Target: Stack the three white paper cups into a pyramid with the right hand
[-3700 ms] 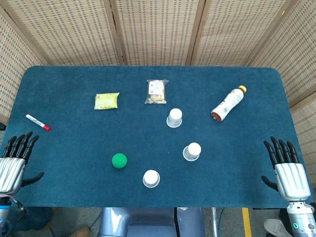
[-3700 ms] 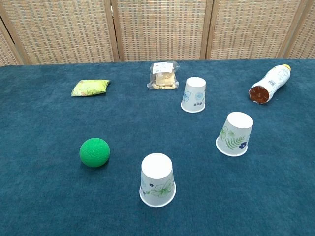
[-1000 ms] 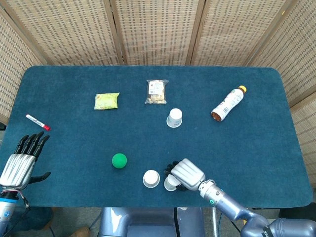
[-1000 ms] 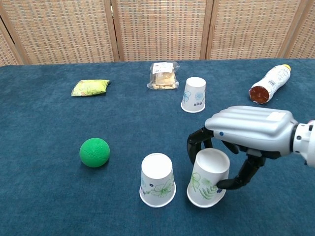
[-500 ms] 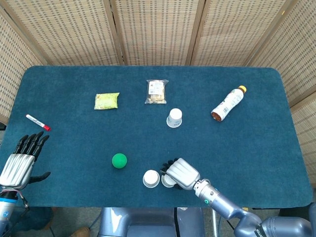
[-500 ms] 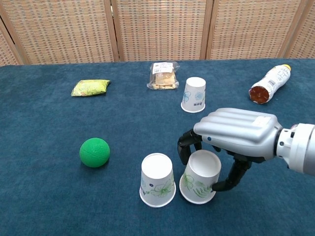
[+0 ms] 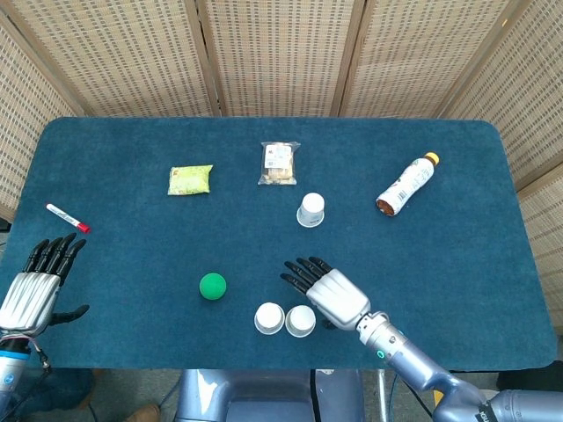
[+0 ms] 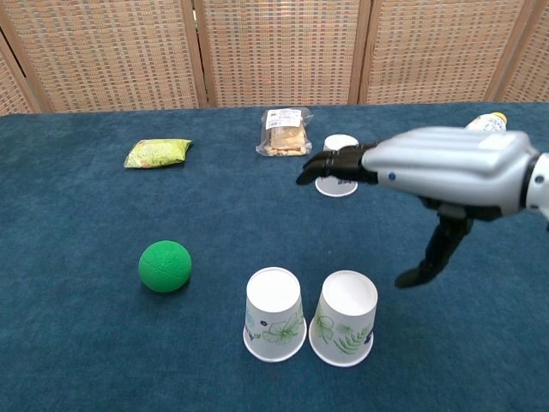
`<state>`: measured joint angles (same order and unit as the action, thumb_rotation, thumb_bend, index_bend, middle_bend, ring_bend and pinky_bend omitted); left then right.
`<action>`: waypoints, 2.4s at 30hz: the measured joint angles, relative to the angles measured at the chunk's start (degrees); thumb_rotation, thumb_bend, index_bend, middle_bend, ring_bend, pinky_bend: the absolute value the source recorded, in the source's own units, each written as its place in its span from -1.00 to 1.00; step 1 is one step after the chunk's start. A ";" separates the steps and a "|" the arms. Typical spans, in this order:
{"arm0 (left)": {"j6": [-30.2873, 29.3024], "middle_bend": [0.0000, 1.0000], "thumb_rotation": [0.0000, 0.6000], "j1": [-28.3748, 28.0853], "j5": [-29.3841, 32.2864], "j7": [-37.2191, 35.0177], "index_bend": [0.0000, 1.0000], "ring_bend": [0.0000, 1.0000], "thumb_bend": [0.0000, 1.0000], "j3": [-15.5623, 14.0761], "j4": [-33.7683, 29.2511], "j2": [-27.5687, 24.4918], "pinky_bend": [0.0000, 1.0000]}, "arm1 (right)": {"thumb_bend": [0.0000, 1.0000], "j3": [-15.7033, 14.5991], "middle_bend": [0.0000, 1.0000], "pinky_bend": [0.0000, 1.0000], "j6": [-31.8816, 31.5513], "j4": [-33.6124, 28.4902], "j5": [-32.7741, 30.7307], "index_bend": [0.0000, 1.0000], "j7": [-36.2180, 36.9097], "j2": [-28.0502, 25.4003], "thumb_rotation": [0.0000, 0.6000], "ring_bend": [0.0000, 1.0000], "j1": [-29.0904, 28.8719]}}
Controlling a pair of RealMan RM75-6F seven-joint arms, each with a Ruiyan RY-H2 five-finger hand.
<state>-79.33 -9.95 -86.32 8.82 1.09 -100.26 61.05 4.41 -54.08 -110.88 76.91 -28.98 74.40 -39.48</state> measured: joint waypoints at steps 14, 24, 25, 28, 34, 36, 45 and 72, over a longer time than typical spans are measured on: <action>1.90 -1.00 1.00 -1.21 3.75 -0.93 -1.00 -1.00 -1.00 1.75 1.42 0.44 -1.00 | -1.00 13.10 -0.79 -0.76 3.99 16.88 -23.42 -0.70 0.26 2.34 1.00 -0.92 -10.89; 4.62 -1.00 1.00 -2.30 7.38 -0.70 -1.00 -1.00 -1.00 2.71 2.51 1.04 -1.00 | -1.00 14.44 -0.71 -0.76 10.64 37.58 -36.41 -0.68 0.31 14.09 1.00 -0.84 -19.74; 5.04 -1.00 1.00 -2.47 7.69 -0.74 -1.00 -1.00 -1.00 2.76 2.64 1.07 -1.00 | -1.00 14.30 -0.71 -0.76 11.63 40.20 -38.05 -0.68 0.38 15.62 1.00 -0.84 -20.55; 6.03 -1.00 1.00 -2.93 8.45 -0.96 -1.00 -1.00 -1.00 2.83 2.76 1.07 -1.00 | -0.99 13.91 -0.65 -0.73 13.85 45.47 -41.32 -0.64 0.93 18.93 1.00 -0.79 -22.27; 6.43 -1.00 1.00 -3.21 8.66 -1.31 -1.00 -1.00 -1.00 2.80 2.68 0.88 -1.00 | -0.95 13.25 -0.49 -0.54 15.49 50.95 -42.23 -0.51 2.52 22.60 1.00 -0.59 -23.95; 6.48 -1.00 1.00 -3.25 8.70 -1.42 -1.00 -1.00 -1.00 2.78 2.70 0.83 -1.00 | -0.94 13.00 -0.48 -0.49 15.42 52.09 -42.08 -0.49 2.66 23.27 1.00 -0.58 -24.12; 6.97 -1.00 1.00 -3.57 9.47 -1.23 -1.00 -1.00 -1.00 2.83 2.90 0.89 -1.00 | -0.85 12.35 -0.35 -0.22 15.54 58.66 -41.65 -0.40 3.40 26.08 1.00 -0.43 -24.31; 7.33 -1.00 1.00 -4.20 10.09 0.62 -1.00 -1.00 -1.00 2.42 2.86 1.74 -1.00 | -0.47 16.52 0.16 0.23 16.95 59.41 -39.40 0.08 12.43 27.11 1.00 0.07 -22.47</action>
<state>-72.00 -14.15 -76.23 9.43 3.51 -97.40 62.79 20.93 -37.14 -51.47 37.50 -16.55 101.50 -61.96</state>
